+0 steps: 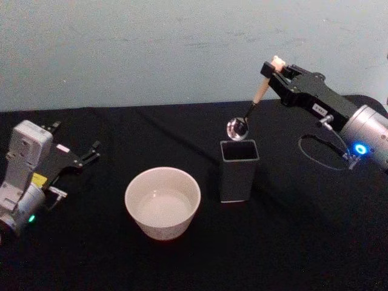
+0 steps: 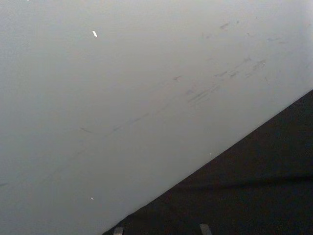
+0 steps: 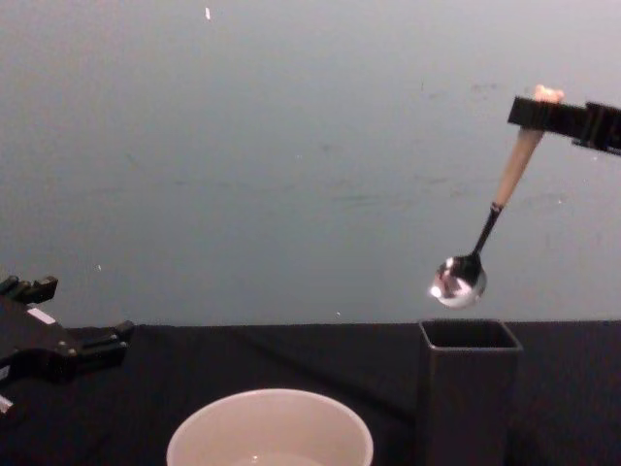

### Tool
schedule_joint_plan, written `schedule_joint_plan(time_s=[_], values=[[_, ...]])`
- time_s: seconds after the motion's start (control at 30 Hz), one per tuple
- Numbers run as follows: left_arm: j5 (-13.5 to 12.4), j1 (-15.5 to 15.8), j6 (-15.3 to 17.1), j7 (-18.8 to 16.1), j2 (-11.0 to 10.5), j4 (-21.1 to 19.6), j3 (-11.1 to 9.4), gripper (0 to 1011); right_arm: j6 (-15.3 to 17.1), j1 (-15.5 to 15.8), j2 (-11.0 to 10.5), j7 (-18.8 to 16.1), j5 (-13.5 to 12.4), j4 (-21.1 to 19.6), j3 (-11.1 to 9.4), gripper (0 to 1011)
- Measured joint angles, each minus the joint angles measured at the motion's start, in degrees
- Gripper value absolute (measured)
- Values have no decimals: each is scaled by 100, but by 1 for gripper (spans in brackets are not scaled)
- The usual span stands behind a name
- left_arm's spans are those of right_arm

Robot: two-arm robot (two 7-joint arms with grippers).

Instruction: Pick up the stirring spoon with one hand, stir inside the cup, then place it back in its original position.

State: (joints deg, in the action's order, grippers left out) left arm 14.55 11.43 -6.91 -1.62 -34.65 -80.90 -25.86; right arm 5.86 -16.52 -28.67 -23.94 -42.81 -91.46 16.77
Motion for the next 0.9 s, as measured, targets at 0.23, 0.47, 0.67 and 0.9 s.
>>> schedule_joint_plan(time_s=[0.23,0.47,0.67,0.9], values=[[0,0,0,0,0,0,0,1001,4,-53,19,35,-140,-87,59,214],[0,0,0,0,0,0,0,1001,69,-143,47,-14,-199,-99,296,214],[0,0,0,0,0,0,0,1001,89,-236,73,-144,-204,-36,552,214],[0,0,0,0,0,0,0,1001,79,-304,91,-333,-193,31,862,214]])
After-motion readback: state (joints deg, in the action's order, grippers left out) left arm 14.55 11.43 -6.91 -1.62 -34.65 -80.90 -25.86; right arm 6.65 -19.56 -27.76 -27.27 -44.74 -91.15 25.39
